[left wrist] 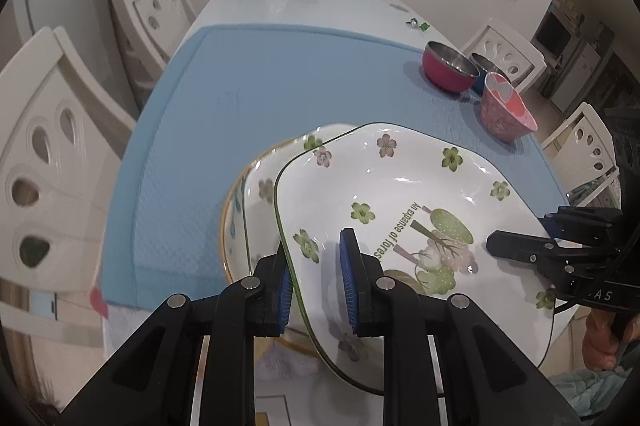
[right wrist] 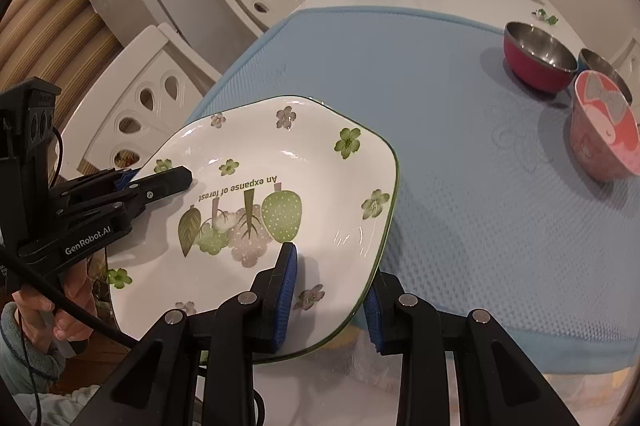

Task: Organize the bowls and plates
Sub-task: 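Lift the forest plate with both grippers and carry it over the plate stack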

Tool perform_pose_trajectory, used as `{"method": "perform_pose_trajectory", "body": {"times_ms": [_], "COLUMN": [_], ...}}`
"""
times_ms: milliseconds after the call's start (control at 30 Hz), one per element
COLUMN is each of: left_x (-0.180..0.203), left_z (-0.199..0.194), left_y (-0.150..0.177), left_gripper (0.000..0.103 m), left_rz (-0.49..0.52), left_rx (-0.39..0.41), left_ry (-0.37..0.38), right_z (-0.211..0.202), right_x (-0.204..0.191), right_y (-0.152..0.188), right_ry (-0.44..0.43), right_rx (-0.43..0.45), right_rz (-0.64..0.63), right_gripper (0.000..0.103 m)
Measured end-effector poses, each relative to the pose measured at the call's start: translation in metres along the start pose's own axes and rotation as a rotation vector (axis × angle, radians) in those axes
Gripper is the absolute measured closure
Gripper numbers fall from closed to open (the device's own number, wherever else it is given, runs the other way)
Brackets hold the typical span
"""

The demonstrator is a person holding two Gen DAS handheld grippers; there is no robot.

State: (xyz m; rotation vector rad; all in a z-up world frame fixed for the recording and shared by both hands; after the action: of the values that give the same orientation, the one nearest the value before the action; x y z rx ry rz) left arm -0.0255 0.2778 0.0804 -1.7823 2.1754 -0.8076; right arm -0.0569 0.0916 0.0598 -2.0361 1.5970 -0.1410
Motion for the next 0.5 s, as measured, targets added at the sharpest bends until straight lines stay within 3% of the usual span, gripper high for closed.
{"method": "perform_pose_trajectory", "body": {"times_ms": [500], "left_x": [-0.002], "left_z": [0.020], "left_y": [0.020], "left_gripper": [0.085], "left_rz": [-0.042], "left_rx": [-0.052], "left_ry": [-0.001], "right_z": [0.018], "right_x": [0.002], "right_y": [0.009], "right_ry": [0.023], "right_rx": [-0.074], "right_rz": [0.018], "right_gripper": [0.073]}}
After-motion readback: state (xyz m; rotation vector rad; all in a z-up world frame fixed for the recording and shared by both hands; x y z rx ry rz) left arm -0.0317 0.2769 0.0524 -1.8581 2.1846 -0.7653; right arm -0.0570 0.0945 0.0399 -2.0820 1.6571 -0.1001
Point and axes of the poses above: each gripper's, at about its wrist camera, not at the fingertips, and z roughly the way its jaws point, x to its right, y to its underside, the point moved 2 cm from there along z, roughly the way its jaws point, and after that the axes turned 1 degree about -x, right-handed, at the moved point
